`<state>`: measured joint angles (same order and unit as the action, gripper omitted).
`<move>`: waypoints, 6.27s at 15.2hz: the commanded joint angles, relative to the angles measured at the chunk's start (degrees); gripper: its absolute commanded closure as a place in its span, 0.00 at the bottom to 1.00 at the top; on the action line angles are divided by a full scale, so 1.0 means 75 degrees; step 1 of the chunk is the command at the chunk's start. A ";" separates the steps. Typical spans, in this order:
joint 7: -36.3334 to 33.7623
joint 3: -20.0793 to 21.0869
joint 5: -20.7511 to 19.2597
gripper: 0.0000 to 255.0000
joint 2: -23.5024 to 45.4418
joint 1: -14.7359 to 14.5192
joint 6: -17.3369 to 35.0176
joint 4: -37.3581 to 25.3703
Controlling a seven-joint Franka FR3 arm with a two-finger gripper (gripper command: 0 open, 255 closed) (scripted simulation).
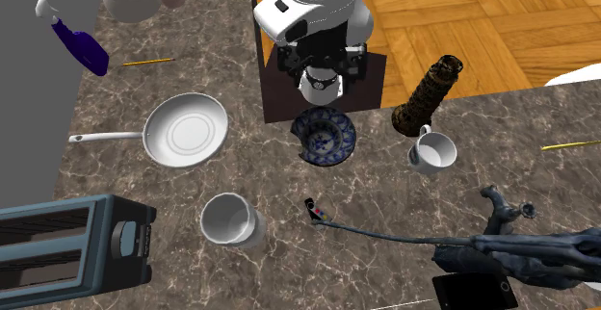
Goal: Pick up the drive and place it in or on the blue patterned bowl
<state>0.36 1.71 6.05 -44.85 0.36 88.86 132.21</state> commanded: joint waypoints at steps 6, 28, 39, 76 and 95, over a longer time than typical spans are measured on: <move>0.0001 0.0255 0.0020 0.00 0.0869 -0.0064 0.1252 0.0411; -0.0594 0.1091 -0.0859 0.00 0.6326 -0.0184 0.5526 -0.0586; -0.0670 0.1079 -0.0966 0.00 0.6755 -0.0197 0.6179 -0.0356; 0.5052 0.1084 -0.0919 0.00 0.6431 -0.0057 0.6287 0.0080; 0.5102 0.1089 -0.0848 1.00 0.6152 -0.0052 0.5879 -0.0053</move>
<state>38.60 9.86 -0.40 1.62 -0.02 133.76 132.24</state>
